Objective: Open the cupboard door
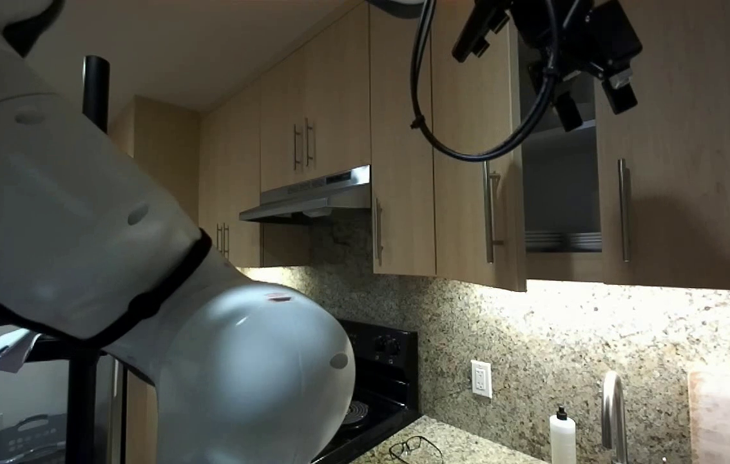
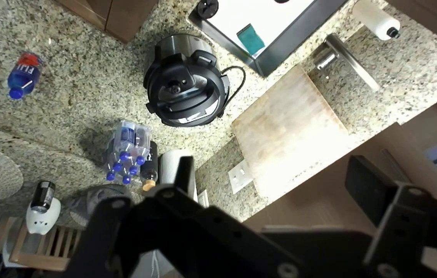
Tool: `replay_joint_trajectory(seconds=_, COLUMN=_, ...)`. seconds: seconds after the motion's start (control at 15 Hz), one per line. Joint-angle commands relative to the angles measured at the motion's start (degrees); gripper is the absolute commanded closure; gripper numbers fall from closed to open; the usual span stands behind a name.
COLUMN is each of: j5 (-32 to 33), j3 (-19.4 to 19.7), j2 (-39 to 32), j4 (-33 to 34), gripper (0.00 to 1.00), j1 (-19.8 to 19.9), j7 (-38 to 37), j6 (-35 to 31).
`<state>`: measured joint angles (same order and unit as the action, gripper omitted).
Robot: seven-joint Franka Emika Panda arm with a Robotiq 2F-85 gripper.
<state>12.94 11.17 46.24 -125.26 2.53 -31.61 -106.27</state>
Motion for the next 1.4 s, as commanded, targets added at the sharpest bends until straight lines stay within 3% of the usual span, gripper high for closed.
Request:
replay_joint_trajectory(seconds=0.0, j5=-3.6, j3=-2.7, j2=-2.1, j4=0.7, gripper=0.00, j1=5.9, j7=3.0, j6=-0.5)
replay_joint_trajectory(seconds=0.53, j5=-4.8, j3=-2.6, j2=-6.2, j4=3.4, gripper=0.00, j1=7.1, j7=4.6, j6=-2.6)
replay_joint_trajectory(seconds=0.93, j5=-13.5, j3=0.3, j2=-11.3, j4=7.6, gripper=0.00, j1=4.6, j7=15.0, j6=-12.6)
replay_joint_trajectory(seconds=1.33, j5=-21.5, j3=0.6, j2=-16.9, j4=12.5, gripper=0.00, j1=1.2, j7=25.5, j6=-11.0)
